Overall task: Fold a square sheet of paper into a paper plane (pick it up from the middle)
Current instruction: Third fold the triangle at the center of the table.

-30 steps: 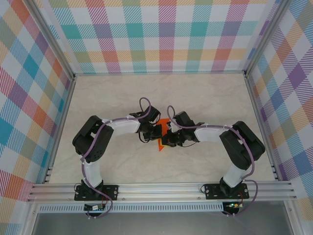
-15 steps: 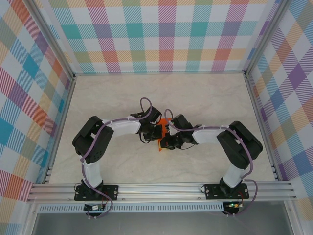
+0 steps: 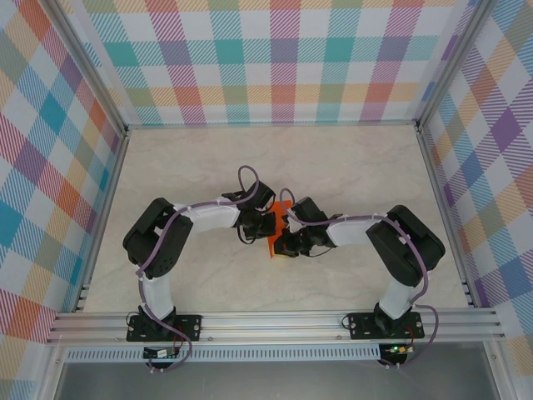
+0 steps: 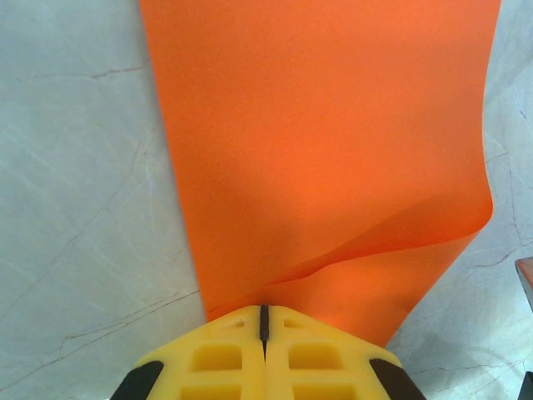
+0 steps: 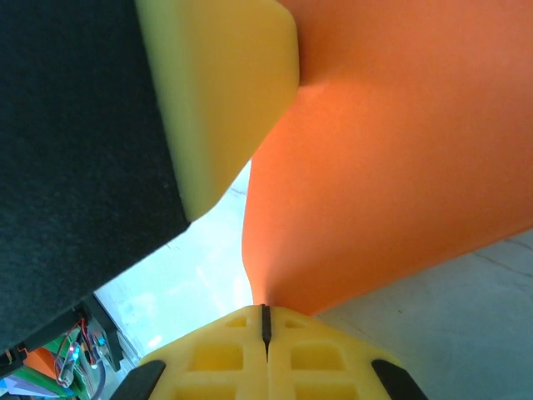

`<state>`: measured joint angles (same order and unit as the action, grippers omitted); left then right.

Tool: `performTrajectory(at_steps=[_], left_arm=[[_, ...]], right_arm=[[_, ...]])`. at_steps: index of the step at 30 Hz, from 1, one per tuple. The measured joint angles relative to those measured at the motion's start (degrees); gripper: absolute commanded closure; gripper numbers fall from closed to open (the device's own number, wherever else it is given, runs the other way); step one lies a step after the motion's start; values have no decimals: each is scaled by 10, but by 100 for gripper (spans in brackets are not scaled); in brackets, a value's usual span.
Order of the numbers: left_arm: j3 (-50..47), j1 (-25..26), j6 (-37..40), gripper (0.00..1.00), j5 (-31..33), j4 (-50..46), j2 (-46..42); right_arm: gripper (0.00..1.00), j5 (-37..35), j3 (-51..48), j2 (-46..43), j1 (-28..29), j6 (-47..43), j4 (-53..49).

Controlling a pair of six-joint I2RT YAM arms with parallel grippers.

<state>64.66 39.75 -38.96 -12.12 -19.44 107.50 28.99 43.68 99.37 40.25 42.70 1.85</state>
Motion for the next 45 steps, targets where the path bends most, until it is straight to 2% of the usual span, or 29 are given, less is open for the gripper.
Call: performTrajectory(at_steps=[5,13,19,33,40,45], left_arm=[[0,0,1,100,0,0,0],[0,0,10,100,-2,0,0],[0,0,14,100,-2,0,0],[6,0,32,100,-1,-9,-1],[16,0,38,89,0,-23,-12],[-17,4,13,86,-17,16,-73]], right_arm=[[97,-19,0,-20,-9,4,1],[97,-51,19,-33,-64,6,-19],[98,-71,66,0,-65,6,-39],[98,-110,67,20,-66,19,-79],[98,-110,67,21,-66,52,-77],[98,-111,67,21,-66,75,-78]])
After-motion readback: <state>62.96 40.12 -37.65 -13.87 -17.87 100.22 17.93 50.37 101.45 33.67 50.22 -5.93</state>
